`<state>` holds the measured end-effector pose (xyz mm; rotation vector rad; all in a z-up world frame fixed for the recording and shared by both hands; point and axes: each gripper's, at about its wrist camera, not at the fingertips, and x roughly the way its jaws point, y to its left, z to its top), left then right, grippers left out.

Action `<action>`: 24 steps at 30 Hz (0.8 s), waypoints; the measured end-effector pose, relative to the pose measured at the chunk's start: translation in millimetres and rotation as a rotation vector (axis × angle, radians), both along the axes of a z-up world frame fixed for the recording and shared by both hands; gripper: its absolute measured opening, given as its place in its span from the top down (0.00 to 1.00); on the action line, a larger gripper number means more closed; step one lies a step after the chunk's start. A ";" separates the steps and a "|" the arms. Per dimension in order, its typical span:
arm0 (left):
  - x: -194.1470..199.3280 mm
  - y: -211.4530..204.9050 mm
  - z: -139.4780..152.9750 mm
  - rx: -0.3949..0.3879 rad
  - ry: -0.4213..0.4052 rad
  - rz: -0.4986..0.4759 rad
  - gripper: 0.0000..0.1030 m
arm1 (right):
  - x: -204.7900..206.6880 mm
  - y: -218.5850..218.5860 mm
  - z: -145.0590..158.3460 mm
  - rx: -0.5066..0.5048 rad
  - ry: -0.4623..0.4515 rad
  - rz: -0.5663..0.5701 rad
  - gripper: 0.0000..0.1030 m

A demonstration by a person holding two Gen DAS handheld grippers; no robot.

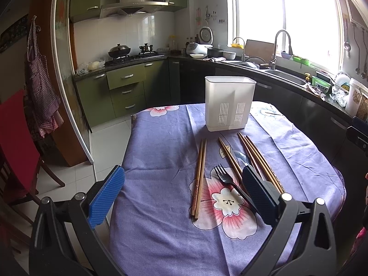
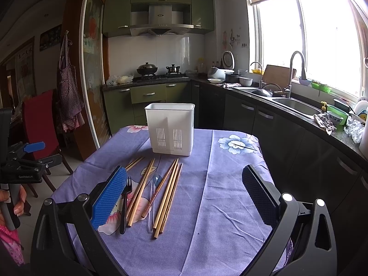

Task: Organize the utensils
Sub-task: 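Lower the left tool onto the black fork and close on its handle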

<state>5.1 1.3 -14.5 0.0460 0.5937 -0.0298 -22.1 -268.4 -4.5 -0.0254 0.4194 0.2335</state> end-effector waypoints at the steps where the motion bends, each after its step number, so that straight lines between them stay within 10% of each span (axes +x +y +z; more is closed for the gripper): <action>1: 0.0 -0.1 0.0 0.000 0.000 0.000 0.05 | 0.0 -0.1 -0.5 0.000 0.001 0.000 0.04; 24: 22.2 -6.0 -14.0 0.005 0.061 -0.001 0.05 | 44.5 5.5 -16.8 -0.050 0.093 -0.019 0.04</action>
